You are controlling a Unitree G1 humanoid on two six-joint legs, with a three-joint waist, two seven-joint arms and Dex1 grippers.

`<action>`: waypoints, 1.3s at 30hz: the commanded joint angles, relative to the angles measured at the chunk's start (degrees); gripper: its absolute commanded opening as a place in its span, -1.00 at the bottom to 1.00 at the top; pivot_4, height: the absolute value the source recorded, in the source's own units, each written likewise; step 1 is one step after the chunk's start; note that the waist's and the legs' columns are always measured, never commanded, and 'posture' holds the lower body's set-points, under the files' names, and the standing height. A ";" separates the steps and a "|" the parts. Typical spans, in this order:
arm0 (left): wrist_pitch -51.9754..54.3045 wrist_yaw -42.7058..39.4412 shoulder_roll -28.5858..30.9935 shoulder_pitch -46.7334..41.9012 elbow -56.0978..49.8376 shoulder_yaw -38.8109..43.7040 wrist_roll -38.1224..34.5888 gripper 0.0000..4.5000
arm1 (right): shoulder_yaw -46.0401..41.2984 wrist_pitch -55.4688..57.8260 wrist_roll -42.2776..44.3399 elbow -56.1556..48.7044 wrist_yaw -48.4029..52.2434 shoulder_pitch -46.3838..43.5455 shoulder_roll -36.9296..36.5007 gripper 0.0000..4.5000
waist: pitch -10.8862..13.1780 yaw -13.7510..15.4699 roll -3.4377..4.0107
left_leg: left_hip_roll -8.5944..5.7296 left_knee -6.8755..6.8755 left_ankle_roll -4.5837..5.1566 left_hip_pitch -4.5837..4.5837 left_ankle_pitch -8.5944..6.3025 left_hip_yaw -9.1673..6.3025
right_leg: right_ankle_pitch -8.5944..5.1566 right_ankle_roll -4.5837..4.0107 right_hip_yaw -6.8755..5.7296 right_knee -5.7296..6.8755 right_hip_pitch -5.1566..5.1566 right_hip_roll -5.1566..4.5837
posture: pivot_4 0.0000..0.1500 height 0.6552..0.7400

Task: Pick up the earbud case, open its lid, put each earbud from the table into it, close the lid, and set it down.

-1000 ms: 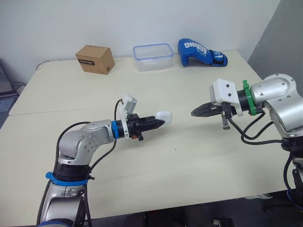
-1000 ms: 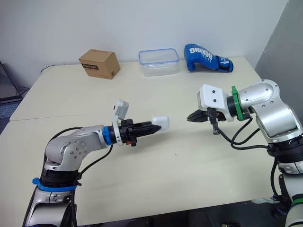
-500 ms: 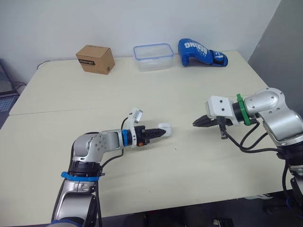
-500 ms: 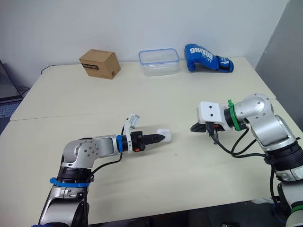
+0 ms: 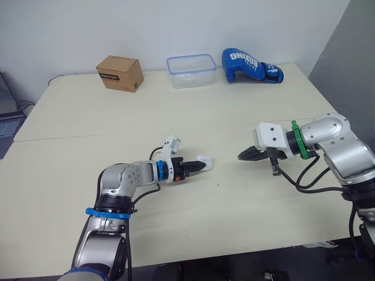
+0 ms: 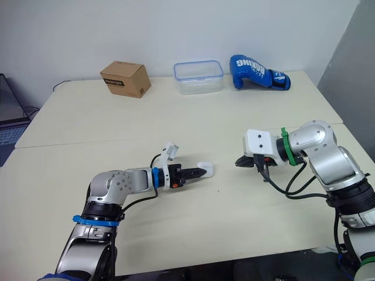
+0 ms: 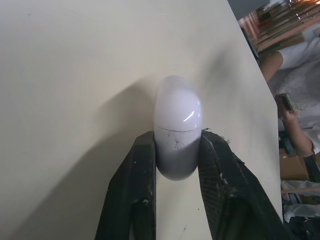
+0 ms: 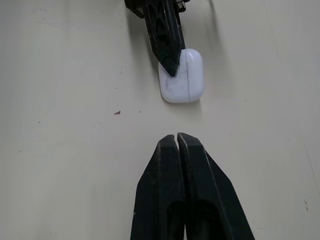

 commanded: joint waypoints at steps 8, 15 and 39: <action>3.26 -0.72 4.68 2.17 -4.38 2.43 -0.92 0.57 | -0.41 -0.66 -1.49 -0.04 -0.40 -0.30 -0.02 -1.00 | -0.01 -0.28 0.00 | 0.02 0.00 0.00 0.06 0.00 0.00 | 0.00 0.00 0.00 0.07 0.02 0.01 | 1.00 1.00; 3.99 -3.27 13.43 7.75 -12.78 3.80 -2.10 0.57 | -0.38 -0.94 -1.87 0.58 -0.11 -0.44 0.67 -1.00 | -0.01 -1.15 0.01 | 0.04 -0.06 0.00 0.05 0.00 0.00 | 0.00 0.00 0.02 0.01 -0.01 0.02 | 1.00 1.00; -15.88 -4.68 22.32 24.86 -34.39 16.43 -1.45 0.57 | -6.36 5.45 1.40 -4.58 -5.72 7.46 0.26 -1.00 | 0.00 0.30 0.01 | 0.07 -0.09 0.01 -0.01 -0.02 0.04 | 0.00 0.00 0.01 -0.07 0.00 0.02 | 1.00 1.00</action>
